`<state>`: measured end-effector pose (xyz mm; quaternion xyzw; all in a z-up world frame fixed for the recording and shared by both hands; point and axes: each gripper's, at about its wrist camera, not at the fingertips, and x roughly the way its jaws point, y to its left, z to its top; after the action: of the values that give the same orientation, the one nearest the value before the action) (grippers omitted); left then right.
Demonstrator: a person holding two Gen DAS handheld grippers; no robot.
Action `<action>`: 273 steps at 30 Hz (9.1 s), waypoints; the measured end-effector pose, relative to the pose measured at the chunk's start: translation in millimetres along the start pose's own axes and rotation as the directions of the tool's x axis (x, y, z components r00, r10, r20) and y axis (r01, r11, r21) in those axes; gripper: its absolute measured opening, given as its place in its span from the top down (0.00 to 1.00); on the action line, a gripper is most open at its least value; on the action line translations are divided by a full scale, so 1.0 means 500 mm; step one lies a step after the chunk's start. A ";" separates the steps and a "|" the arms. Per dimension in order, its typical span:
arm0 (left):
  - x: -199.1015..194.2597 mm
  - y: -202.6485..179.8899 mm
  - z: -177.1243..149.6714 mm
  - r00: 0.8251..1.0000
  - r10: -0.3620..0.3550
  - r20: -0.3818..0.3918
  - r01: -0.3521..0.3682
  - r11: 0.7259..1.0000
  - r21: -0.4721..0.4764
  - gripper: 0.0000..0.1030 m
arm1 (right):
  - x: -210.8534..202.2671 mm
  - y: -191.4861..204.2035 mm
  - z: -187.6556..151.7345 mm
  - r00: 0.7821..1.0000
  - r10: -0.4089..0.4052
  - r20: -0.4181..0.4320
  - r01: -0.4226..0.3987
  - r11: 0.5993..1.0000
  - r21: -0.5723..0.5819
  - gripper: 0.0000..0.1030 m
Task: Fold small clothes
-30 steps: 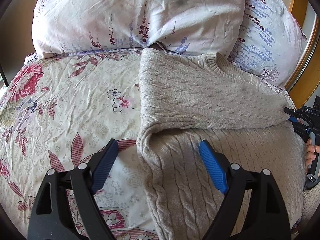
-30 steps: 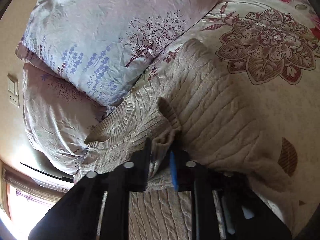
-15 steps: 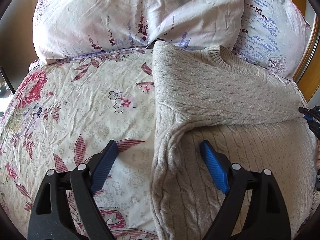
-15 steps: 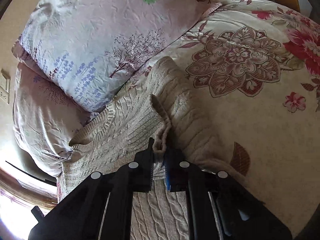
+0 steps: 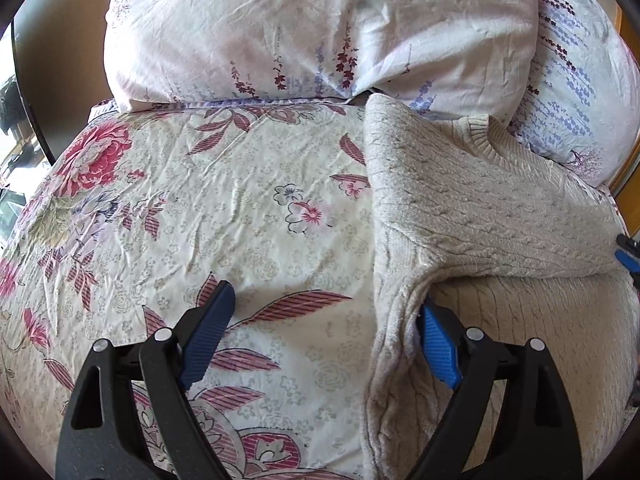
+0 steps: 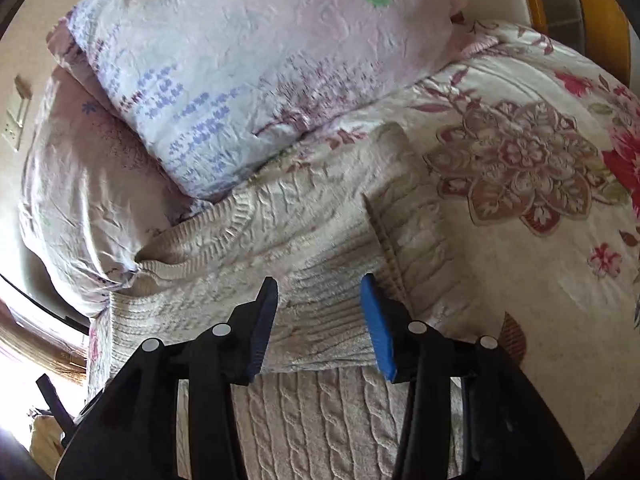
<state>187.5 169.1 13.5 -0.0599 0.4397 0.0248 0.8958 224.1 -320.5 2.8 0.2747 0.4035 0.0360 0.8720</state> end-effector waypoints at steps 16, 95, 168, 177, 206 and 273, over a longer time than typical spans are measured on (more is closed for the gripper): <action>-0.073 0.020 0.046 0.988 -0.113 0.101 0.118 0.992 -0.044 0.15 | -0.059 0.022 0.034 0.990 0.125 0.061 -0.123 0.991 -0.043 0.51; -0.220 0.042 -0.365 0.752 -0.657 -0.051 0.644 0.750 -0.150 0.87 | -0.310 -0.207 -0.343 0.854 0.502 -0.141 -0.503 0.864 0.025 0.78; 0.049 0.058 0.165 0.854 -0.473 0.218 0.520 0.772 -0.365 0.37 | -0.049 -0.111 0.158 0.957 0.199 0.213 -0.237 0.955 0.176 0.36; 0.044 0.077 0.107 0.882 -0.461 0.101 0.470 0.839 -0.273 0.46 | -0.025 -0.103 0.125 0.991 0.114 0.069 -0.114 0.993 0.002 0.54; 0.074 -0.022 0.093 0.956 -0.292 -0.011 0.290 0.954 -0.079 0.92 | -0.035 -0.097 0.053 0.998 0.014 0.053 -0.014 1.000 -0.005 0.91; -0.010 -0.130 0.049 0.927 -0.351 0.129 0.346 0.936 0.058 0.02 | 0.138 0.291 -0.078 0.959 -0.280 0.049 0.274 0.863 -0.425 0.01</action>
<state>209.8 108.0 37.6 -0.1200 0.3599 -0.1381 0.9149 265.2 -160.2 9.3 0.0159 0.4271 0.0000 0.9040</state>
